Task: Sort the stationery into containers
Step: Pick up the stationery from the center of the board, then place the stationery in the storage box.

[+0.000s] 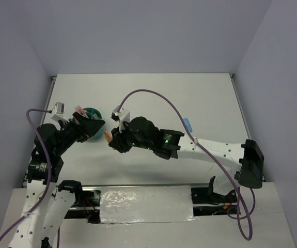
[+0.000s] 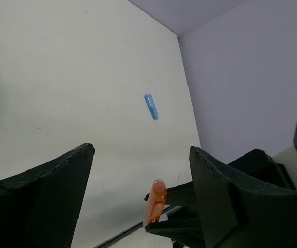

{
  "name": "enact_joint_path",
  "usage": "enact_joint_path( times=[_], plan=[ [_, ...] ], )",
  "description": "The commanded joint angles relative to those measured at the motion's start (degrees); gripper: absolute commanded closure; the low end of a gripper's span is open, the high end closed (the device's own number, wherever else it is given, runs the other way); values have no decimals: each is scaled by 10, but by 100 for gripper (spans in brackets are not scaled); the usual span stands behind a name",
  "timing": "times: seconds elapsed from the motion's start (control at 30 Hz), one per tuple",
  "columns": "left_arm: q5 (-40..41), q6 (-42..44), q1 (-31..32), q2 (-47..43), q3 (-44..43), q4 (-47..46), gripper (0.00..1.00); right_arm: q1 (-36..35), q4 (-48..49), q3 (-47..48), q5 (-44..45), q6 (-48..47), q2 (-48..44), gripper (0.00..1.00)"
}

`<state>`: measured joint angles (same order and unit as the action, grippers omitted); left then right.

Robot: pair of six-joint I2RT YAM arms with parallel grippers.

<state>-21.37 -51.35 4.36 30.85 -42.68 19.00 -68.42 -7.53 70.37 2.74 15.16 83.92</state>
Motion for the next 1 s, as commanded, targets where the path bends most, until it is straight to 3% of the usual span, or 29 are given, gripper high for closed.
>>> enact_joint_path(
  times=[0.0,0.27,0.33,0.37,0.53,0.63,0.67,0.7,0.73,0.8,0.83,0.97],
  plan=[
    [-32,-17,4,-8,3,-23,14,-8,13,39,31,-23,9,91],
    [-63,-14,4,-21,2,-34,24,-5,-40,129,50,-57,66,91],
    [-71,-7,4,-14,-2,-33,35,-6,-39,142,51,-59,73,91],
    [-76,0,4,-7,-3,-28,48,-6,-39,146,52,-60,76,91],
    [-76,20,4,5,-3,-19,69,-5,-45,166,47,-65,81,91],
    [-61,66,4,26,-29,-1,100,-6,-42,159,46,-65,78,91],
    [-53,79,4,32,-41,12,100,-5,-38,155,46,-65,74,90],
    [-31,95,4,38,-51,30,100,-3,-33,139,44,-66,71,87],
    [-5,110,4,45,-74,44,100,0,-26,125,32,-67,65,50],
    [61,157,4,53,-99,94,100,14,20,62,17,-65,34,0],
    [145,171,4,65,-124,109,100,44,24,44,19,-55,21,0],
    [352,240,3,106,-152,122,100,135,68,-91,0,-7,-107,0]
  ],
)
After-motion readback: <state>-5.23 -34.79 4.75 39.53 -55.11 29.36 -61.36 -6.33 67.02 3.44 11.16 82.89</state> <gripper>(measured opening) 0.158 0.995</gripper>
